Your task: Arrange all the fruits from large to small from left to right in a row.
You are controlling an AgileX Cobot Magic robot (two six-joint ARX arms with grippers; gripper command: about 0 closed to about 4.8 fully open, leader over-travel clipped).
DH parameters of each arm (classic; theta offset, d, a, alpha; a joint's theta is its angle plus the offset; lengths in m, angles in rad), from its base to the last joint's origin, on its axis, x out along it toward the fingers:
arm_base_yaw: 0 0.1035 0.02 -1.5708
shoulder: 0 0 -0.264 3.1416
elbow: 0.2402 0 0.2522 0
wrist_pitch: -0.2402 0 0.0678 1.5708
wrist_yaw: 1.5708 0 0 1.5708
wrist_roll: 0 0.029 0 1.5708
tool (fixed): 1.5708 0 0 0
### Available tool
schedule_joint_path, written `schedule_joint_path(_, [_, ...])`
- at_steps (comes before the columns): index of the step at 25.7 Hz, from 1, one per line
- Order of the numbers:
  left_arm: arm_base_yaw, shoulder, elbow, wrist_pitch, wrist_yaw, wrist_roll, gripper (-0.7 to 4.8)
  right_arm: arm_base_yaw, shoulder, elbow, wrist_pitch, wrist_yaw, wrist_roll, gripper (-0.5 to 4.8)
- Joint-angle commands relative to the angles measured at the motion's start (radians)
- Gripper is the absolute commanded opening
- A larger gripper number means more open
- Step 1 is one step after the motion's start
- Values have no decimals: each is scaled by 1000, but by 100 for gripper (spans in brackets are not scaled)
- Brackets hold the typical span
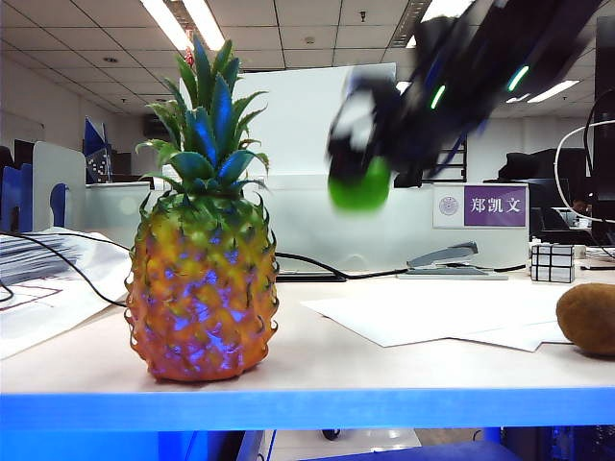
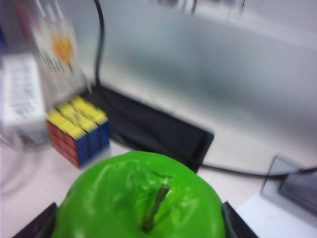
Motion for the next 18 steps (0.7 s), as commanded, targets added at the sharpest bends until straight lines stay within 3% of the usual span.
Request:
schedule_joint_path(1, [1, -2, 1, 18, -3, 3, 25, 17, -199, -146, 14, -11, 26, -1])
schedule_joint_path(4, [1, -2, 1, 26, -2, 0, 25, 72, -399, -301, 15, 6, 50, -1])
schedule_joint_path(8, [1, -2, 1, 24, -1, 0, 25, 192, -533, -477, 16, 167, 35, -1])
schedule_joint_path(10, [1, -2, 1, 24, 16, -2, 25, 267, -548, -558, 39, 288, -8, -1])
schedule_joint_path(14, [1, -2, 1, 24, 25, -2, 25, 365, -550, -678, 120, 367, 5, -1])
schedule_joint_path(18, [1, -2, 1, 24, 25, -3, 25, 426, -550, -757, 172, 512, 22, -1])
